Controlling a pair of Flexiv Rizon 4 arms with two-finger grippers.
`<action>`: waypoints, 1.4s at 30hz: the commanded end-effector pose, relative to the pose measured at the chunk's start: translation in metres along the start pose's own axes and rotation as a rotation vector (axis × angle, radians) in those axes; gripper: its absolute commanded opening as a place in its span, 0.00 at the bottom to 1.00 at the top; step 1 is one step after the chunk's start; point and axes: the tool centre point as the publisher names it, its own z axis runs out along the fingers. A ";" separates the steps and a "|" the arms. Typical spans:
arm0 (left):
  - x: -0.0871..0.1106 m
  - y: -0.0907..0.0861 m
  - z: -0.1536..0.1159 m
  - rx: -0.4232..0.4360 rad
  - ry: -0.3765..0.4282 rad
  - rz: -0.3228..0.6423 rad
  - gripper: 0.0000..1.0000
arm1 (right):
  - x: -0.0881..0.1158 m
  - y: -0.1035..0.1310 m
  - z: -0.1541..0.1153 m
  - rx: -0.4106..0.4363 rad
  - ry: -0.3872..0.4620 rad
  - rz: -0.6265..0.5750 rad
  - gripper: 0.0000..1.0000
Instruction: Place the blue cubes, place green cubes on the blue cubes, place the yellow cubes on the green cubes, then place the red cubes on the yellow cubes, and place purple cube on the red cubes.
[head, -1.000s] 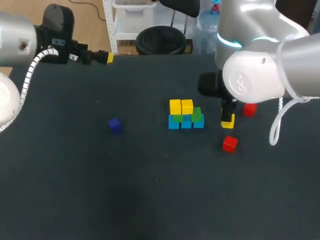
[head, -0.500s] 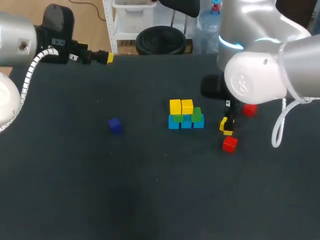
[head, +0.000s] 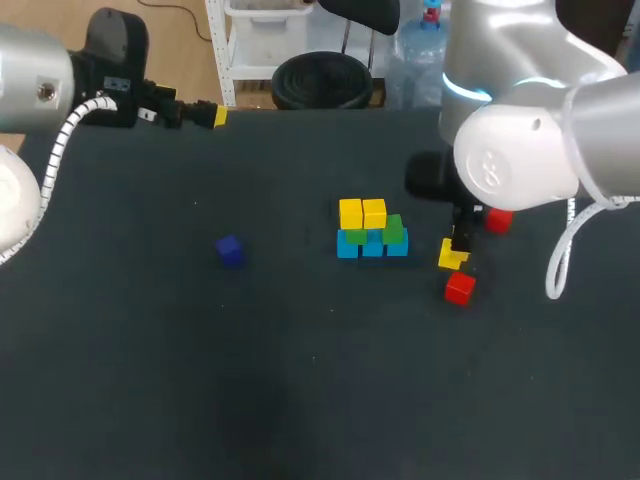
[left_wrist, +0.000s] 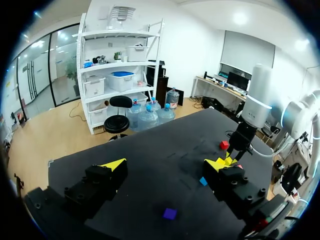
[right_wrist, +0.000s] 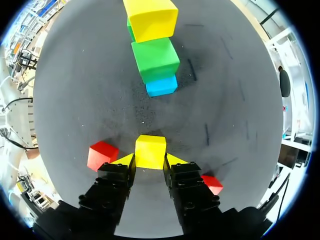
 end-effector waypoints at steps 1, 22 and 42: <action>0.001 0.002 0.001 0.005 -0.005 0.002 1.00 | -0.001 -0.001 0.000 0.000 0.001 -0.002 0.00; 0.001 0.002 0.001 0.005 -0.005 0.002 1.00 | -0.021 -0.014 -0.089 0.108 -0.024 -0.190 0.00; 0.001 0.002 0.001 0.005 -0.005 0.002 1.00 | -0.058 -0.013 -0.095 0.063 -0.048 -0.318 0.00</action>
